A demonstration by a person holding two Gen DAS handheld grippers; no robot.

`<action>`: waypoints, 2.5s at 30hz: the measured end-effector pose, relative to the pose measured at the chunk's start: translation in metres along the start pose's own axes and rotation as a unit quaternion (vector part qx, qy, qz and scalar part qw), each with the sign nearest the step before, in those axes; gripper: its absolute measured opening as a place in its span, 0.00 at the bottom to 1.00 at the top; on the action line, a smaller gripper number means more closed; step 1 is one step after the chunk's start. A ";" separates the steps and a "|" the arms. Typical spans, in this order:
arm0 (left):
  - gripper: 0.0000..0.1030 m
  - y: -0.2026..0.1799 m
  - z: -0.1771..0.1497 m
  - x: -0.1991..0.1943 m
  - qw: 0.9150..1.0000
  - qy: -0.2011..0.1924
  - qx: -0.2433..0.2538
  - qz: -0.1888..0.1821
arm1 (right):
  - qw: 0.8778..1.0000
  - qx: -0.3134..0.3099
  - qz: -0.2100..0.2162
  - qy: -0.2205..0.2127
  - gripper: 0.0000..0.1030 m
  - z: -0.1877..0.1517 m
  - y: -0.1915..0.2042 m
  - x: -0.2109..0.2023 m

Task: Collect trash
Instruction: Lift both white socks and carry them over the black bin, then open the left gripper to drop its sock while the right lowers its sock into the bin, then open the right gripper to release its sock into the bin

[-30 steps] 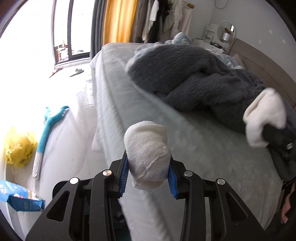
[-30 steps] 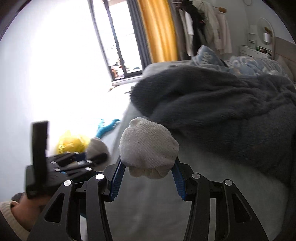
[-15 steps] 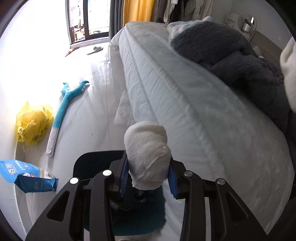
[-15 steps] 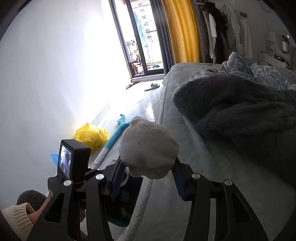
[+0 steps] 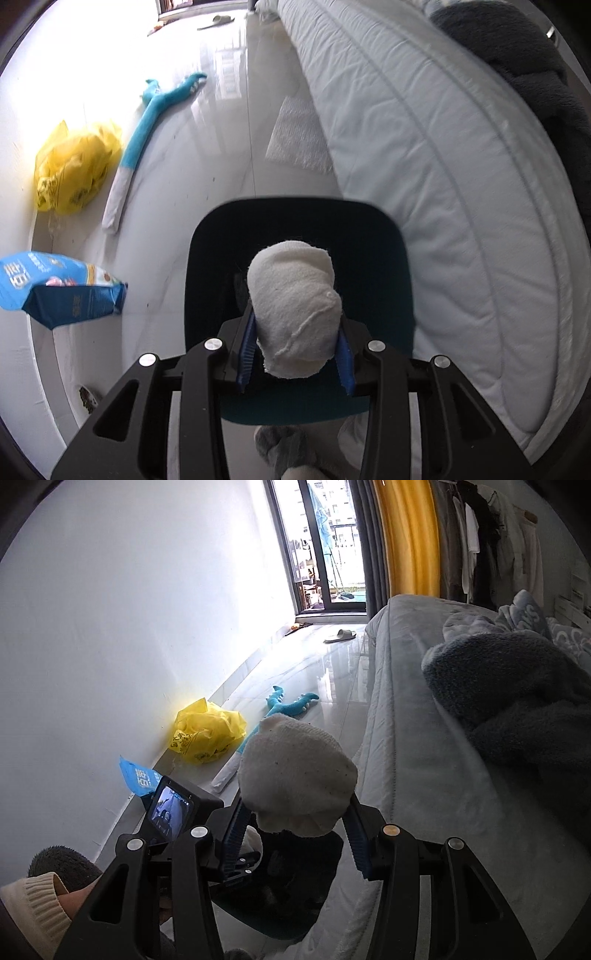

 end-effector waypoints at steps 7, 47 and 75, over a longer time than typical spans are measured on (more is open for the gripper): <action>0.57 0.018 -0.016 0.005 0.999 0.031 -0.016 -0.026 | 0.999 -0.021 0.005 0.034 0.48 -0.012 0.024 0.035; 0.88 0.065 0.030 -0.183 0.959 -0.282 -0.037 0.013 | 0.968 -0.009 -0.035 0.247 0.69 -0.133 0.020 0.142; 0.97 -0.071 -0.036 -0.274 0.913 -0.405 0.043 0.019 | 0.983 0.014 -0.143 -0.116 0.97 -0.087 -0.072 -0.195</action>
Point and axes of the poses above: each gripper's, at about its wrist camera, not at the fingertips, and x roughly the way its jaws point, y to its left, z to its top, the point moved 10 cm from there along x, roughly the way its jaws point, and after that the axes turned 3 degrees about z, right-handed, at the moved point
